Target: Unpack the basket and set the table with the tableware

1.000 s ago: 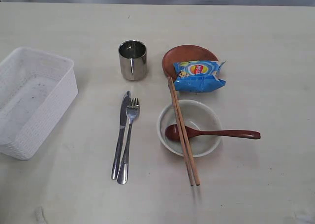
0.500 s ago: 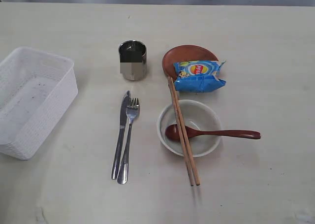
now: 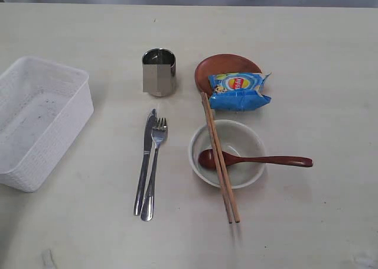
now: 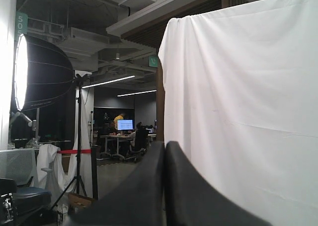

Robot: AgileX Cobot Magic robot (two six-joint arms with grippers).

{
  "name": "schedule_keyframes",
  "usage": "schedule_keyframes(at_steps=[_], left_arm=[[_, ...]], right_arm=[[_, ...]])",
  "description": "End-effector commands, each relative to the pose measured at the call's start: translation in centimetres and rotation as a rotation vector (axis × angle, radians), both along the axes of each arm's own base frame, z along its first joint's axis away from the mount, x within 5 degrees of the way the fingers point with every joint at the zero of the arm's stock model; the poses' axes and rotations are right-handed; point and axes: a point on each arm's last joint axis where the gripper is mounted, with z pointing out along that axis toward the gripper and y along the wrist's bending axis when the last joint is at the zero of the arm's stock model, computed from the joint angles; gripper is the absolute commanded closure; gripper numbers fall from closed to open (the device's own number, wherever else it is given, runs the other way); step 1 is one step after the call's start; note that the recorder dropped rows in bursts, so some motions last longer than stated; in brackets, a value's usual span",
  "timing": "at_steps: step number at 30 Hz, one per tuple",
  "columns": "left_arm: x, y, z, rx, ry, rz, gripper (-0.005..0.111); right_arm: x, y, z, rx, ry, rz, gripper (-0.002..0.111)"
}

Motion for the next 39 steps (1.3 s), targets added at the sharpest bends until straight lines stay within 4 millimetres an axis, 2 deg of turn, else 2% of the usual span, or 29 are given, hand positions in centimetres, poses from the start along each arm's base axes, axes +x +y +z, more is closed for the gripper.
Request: schedule_keyframes(at_steps=[1, 4, 14, 39], left_arm=[[-0.5, 0.4, -0.7, 0.008, -0.027, 0.06, 0.107], [-0.9, 0.6, -1.7, 0.006, -0.045, 0.088, 0.107], [-0.1, 0.5, -5.5, 0.059, 0.054, 0.099, 0.107], [-0.2, 0.8, -8.9, 0.127, 0.425, 0.115, 0.107]], right_arm=[[-0.1, -0.1, 0.0, 0.004, -0.004, -0.006, 0.108], [-0.1, -0.1, 0.0, 0.004, -0.004, -0.006, 0.108], [-0.1, -0.1, 0.0, 0.005, -0.003, -0.005, 0.108], [-0.1, -0.1, 0.0, 0.005, -0.003, -0.005, 0.108]])
